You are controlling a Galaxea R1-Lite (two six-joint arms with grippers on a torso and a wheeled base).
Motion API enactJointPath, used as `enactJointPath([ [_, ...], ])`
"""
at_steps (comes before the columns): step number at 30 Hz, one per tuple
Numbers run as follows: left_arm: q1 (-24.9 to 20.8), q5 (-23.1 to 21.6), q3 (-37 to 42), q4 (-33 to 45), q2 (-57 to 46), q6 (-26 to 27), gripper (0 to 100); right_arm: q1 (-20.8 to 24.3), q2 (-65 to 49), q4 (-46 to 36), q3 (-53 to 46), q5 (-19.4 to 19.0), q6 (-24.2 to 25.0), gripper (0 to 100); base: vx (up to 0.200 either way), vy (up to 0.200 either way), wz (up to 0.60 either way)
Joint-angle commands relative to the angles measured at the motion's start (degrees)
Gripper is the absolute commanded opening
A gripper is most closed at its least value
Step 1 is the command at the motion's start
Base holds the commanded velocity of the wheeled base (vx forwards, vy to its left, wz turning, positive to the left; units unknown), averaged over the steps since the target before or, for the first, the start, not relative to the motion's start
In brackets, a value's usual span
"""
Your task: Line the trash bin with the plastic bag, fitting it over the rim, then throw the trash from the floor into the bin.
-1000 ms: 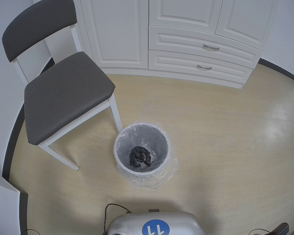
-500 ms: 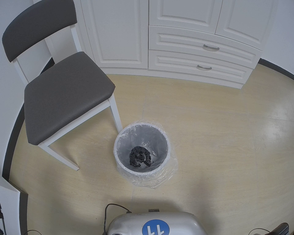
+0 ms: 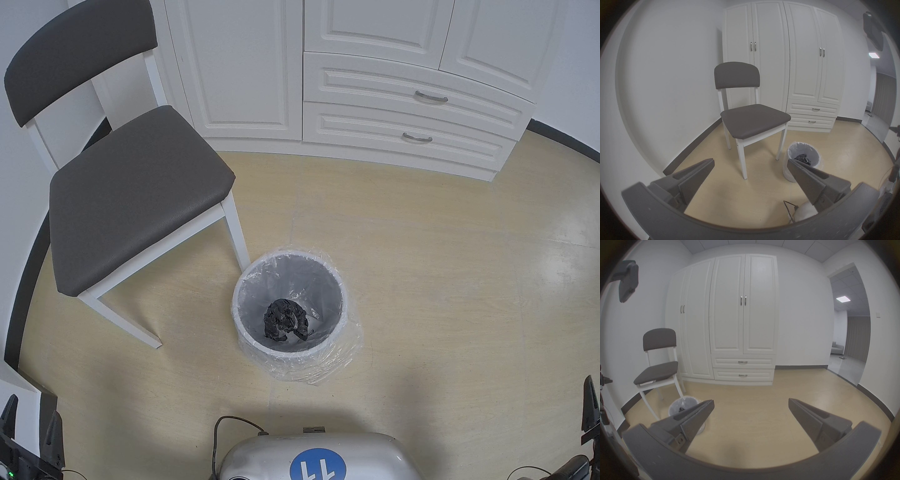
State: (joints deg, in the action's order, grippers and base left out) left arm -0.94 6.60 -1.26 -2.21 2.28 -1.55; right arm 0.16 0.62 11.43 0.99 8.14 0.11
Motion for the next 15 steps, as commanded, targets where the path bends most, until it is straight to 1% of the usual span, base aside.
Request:
enactJointPath([
  [1, 0.8, -0.6, 0.8, 0.5, -2.3, -1.5, 100, -0.1, -0.6, -7.1, -1.0, 0.5, 0.5, 100, 0.000, 0.000, 0.00],
  [4, 0.8, -0.5, 0.9, 0.4, -2.3, -1.6, 100, -0.1, -0.6, -7.7, -1.0, 0.4, 1.6, 100, 0.000, 0.000, 0.00],
  [5, 0.8, -0.4, 1.0, 0.1, -2.3, -1.0, 100, -0.1, -0.6, -7.2, -1.0, 0.0, 3.0, 100, 0.000, 0.000, 0.00],
  [10, 0.8, -1.4, 1.1, 0.2, -2.3, -0.6, 100, -0.2, -0.6, -7.3, -1.0, -0.8, 2.4, 100, 0.000, 0.000, 0.00],
  [11, 0.8, -2.8, 1.2, 0.1, -2.3, -1.2, 100, -0.2, -0.6, -7.3, -1.0, -2.1, 1.5, 100, 0.000, 0.000, 0.00],
  [12, 0.8, -3.5, 1.3, 0.1, -2.3, -1.2, 100, -0.2, -0.6, -7.3, -1.0, -2.5, 1.1, 100, 0.000, 0.000, 0.00],
  [13, 0.8, -5.5, 1.3, 1.5, -2.3, -0.5, 100, -0.2, -0.6, -7.3, -1.0, -3.6, 0.4, 100, 0.000, 0.000, 0.00],
  [14, 0.8, -6.2, 1.3, 1.9, -2.3, -0.1, 100, -0.2, -0.6, -7.9, -1.0, -5.2, 1.5, 100, 0.000, 0.000, 0.00],
  [15, 0.8, -6.5, 1.3, 2.1, -2.3, 0.6, 100, -0.2, -0.6, -8.4, -1.0, -8.4, 3.1, 100, 0.000, 0.000, 0.00],
])
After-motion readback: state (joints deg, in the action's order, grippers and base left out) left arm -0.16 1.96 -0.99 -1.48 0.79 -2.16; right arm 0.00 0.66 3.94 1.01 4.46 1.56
